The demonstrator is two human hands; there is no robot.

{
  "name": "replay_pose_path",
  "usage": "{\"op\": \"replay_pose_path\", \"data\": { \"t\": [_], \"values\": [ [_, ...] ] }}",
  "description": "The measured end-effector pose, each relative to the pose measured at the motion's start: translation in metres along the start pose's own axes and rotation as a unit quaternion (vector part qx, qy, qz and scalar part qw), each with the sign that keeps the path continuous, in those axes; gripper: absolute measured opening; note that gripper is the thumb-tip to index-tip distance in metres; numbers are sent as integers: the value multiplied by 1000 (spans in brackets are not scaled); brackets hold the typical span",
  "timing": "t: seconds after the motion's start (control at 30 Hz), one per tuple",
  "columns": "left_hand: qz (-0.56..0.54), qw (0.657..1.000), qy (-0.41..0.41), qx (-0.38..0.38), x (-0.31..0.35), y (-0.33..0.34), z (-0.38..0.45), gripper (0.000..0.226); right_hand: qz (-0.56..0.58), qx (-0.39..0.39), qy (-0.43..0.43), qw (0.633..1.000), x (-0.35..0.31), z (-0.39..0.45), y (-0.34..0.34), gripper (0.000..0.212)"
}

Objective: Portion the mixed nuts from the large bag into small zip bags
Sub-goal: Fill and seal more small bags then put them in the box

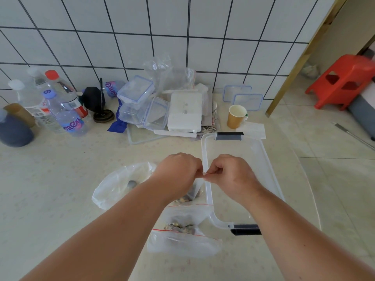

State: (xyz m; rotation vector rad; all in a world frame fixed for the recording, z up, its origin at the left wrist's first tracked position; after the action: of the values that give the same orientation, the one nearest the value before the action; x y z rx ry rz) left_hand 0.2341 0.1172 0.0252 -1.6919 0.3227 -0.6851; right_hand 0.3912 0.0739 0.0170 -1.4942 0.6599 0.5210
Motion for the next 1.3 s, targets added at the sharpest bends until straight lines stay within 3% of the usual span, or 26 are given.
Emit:
{"op": "replay_pose_path", "data": {
  "t": [0.2, 0.47, 0.73, 0.83, 0.93, 1.03, 1.3],
  "values": [
    [-10, 999, 23, 44, -17, 4, -15, 23, -5, -10, 0, 1000, 1, 1, -1, 24],
    [-62, 993, -70, 67, -76, 9, -53, 15, -11, -8, 6, 1000, 1, 0, -4, 24],
    [-151, 967, -190, 82, -87, 12, -72, 17, -52, -22, 2, 998, -7, 1, -1, 21],
    [-145, 968, -186, 90, -86, 13, -72, 17, -109, -39, -36, 993, -20, 3, 4, 12],
    [-148, 968, -175, 103, -83, 11, -72, 17, -152, -65, -58, 984, -36, 5, 15, 26],
    [-143, 972, -148, 110, -78, 7, -71, 22, -179, -93, -91, 975, -54, 9, 33, 26],
    [-123, 977, -117, 127, -71, 6, -70, 14, -169, -108, -116, 973, -81, 11, 62, 16]
  ]
}}
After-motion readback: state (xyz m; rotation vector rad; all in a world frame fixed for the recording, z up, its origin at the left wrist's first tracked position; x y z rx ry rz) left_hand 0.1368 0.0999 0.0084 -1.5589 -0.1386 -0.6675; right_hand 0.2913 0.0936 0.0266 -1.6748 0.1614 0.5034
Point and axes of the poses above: each hand's wrist, its own z-axis towards the middle knuckle, its own y-axis out of the palm, x = y × z, the point moved 3 cm from there along z, towards the middle knuckle
